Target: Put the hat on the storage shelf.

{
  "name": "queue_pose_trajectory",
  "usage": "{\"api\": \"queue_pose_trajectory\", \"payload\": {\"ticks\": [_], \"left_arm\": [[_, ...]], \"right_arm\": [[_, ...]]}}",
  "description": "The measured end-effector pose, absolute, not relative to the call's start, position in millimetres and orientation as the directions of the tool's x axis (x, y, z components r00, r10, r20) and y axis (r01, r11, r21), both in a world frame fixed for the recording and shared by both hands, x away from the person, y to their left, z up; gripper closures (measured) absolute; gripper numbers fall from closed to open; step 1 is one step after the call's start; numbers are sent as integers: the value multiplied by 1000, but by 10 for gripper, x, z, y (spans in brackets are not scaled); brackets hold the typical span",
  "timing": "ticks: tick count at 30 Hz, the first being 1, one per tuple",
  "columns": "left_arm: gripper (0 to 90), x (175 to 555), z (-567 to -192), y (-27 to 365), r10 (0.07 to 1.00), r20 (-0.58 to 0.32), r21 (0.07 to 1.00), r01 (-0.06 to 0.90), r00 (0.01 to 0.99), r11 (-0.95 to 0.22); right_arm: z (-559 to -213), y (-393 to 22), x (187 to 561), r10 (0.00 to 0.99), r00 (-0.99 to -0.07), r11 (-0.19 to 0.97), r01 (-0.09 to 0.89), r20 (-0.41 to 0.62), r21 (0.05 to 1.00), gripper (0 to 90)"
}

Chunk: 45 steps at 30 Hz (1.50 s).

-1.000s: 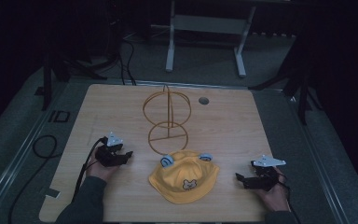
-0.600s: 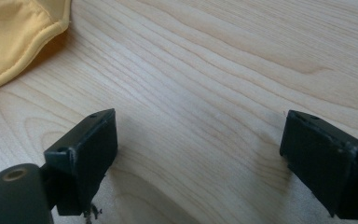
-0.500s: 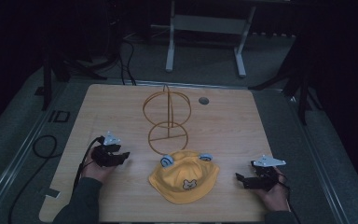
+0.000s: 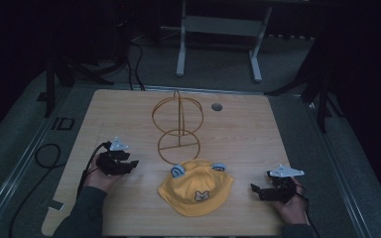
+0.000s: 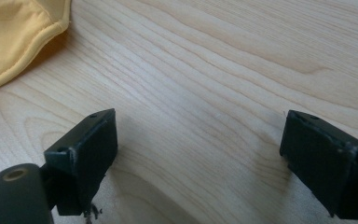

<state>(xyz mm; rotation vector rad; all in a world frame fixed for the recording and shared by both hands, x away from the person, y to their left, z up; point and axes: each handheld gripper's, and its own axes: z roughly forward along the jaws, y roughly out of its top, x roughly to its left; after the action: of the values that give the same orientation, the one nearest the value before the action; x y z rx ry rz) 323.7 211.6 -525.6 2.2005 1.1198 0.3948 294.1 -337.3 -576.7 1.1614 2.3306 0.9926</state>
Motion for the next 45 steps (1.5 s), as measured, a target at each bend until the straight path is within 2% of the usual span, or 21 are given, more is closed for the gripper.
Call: {"api": "queue_pose_trajectory", "payload": {"ticks": [18, 45], "left_arm": [[529, 3231, -5032, 2112, 780, -29, 612, 628, 625, -481], [522, 3246, -4742, 2042, 760, -34, 603, 620, 649, -502]], "right_arm": [[-5766, -3374, 2941, 799, -601, 417, 552, -2, 722, 110], [-5766, -3373, 2941, 799, -601, 417, 552, -3, 722, 111]]}}
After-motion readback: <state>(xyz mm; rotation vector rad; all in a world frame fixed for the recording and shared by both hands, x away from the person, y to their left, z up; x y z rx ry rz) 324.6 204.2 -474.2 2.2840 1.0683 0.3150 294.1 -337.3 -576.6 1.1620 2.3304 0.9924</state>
